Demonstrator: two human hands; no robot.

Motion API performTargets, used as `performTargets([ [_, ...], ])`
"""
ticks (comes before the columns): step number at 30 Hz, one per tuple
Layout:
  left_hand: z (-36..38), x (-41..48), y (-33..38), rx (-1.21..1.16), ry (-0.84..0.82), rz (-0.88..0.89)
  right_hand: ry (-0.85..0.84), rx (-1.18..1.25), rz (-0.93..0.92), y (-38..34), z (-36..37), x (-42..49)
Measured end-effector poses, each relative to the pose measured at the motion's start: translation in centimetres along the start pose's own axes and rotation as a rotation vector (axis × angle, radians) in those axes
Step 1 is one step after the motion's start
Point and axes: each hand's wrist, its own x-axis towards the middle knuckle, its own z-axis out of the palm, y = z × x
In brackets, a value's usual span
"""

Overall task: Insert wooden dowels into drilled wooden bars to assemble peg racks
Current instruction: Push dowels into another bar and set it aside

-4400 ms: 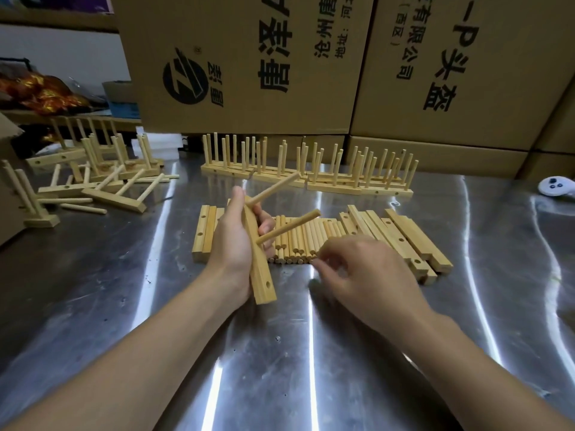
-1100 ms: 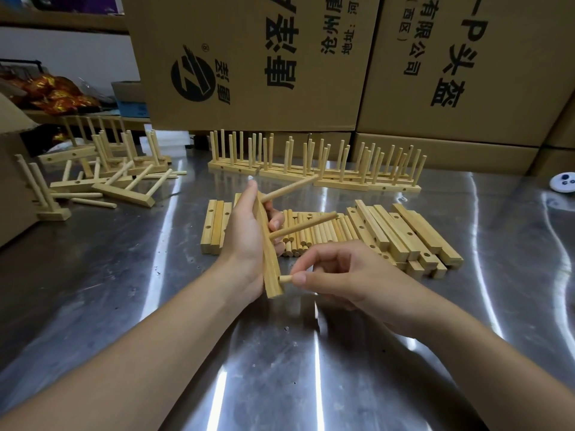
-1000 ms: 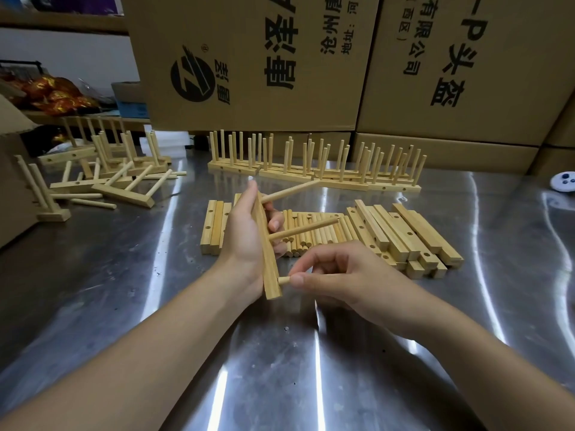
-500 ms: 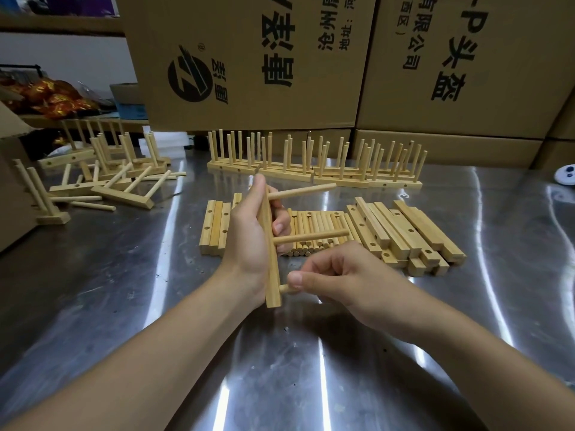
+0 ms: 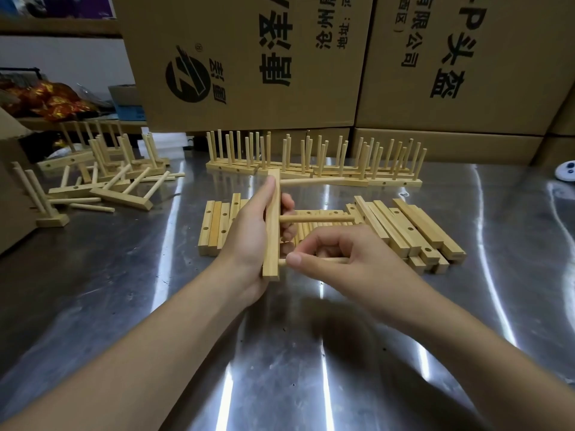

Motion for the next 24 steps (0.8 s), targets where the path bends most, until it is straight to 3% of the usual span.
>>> performTargets([
  [3, 0.0, -0.1, 0.1, 0.027, 0.059, 0.003, 0.104, -0.351, -0.142, 0.2, 0.0, -0.2],
  [6, 0.2, -0.4, 0.3, 0.001, 0.052, -0.013, 0.128, -0.470, -0.232, 0.1, 0.3, -0.3],
  [13, 0.8, -1.0, 0.4, 0.113, 0.035, 0.053, 0.008, -0.132, -0.090, 0.5, 0.7, -0.5],
  [20, 1.4, -1.1, -0.1, 0.270, 0.086, 0.239, -0.124, 0.258, 0.293, 0.3, 0.7, -0.2],
  [22, 1.3, -1.0, 0.0, 0.275, 0.081, 0.229, -0.114, 0.208, 0.257, 0.2, 0.9, -0.3],
  [24, 1.0, -0.8, 0.3, 0.239, 0.089, 0.181, -0.009, 0.006, 0.108, 0.3, 1.3, -0.4],
])
